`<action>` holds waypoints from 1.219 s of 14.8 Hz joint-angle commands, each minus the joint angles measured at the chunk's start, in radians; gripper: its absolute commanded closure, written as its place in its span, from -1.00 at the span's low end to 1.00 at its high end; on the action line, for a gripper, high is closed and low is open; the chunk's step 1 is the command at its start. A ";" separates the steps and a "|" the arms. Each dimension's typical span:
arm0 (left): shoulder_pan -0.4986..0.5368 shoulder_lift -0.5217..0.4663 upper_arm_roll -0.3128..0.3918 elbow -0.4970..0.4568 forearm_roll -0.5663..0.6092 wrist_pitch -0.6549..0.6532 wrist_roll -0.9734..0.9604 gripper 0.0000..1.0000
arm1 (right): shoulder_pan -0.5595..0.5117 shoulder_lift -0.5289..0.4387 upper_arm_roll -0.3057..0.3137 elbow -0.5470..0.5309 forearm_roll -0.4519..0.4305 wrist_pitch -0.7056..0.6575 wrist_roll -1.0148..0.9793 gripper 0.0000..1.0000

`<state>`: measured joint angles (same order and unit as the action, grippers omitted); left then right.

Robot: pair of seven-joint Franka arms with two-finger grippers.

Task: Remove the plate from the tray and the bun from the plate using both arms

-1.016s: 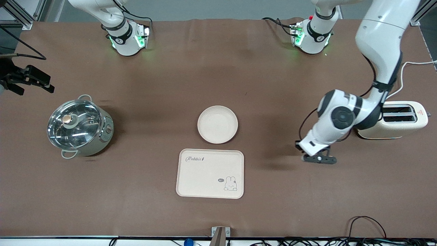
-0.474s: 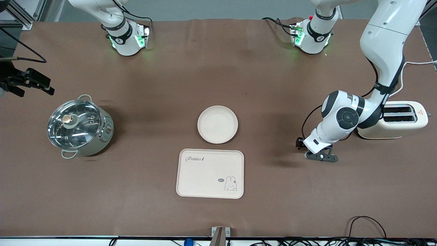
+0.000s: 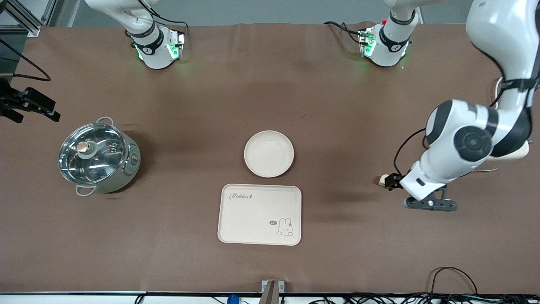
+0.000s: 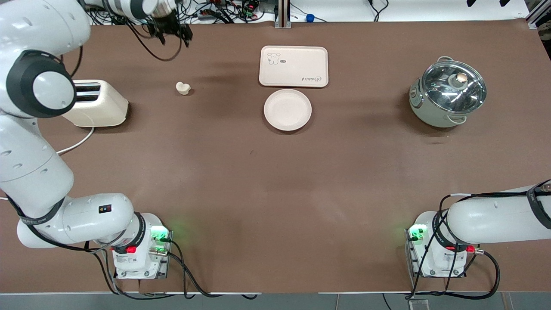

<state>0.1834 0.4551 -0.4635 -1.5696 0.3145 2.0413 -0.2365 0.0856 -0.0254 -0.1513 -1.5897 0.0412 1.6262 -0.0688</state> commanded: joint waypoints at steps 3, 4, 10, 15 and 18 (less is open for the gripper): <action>0.014 -0.168 0.003 0.063 -0.101 -0.133 0.094 -1.00 | -0.018 -0.013 0.016 0.001 -0.015 -0.006 -0.005 -1.00; 0.005 -0.186 0.035 0.103 -0.168 -0.194 0.106 -1.00 | -0.017 -0.013 0.018 -0.003 -0.014 -0.005 -0.008 -1.00; -0.254 -0.410 0.488 0.097 -0.399 -0.479 0.261 -1.00 | 0.002 -0.011 0.025 0.016 -0.017 -0.006 -0.023 -1.00; -0.252 -0.470 0.482 0.045 -0.373 -0.483 0.249 -1.00 | 0.006 -0.011 0.026 0.014 -0.017 -0.009 -0.014 -1.00; -0.252 -0.451 0.480 0.072 -0.333 -0.483 0.246 -1.00 | 0.005 -0.013 0.026 0.011 -0.017 -0.026 -0.016 -1.00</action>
<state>-0.0636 0.0019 0.0168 -1.5022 -0.0481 1.5543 0.0173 0.0918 -0.0268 -0.1290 -1.5748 0.0411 1.6156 -0.0858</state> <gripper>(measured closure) 0.000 0.000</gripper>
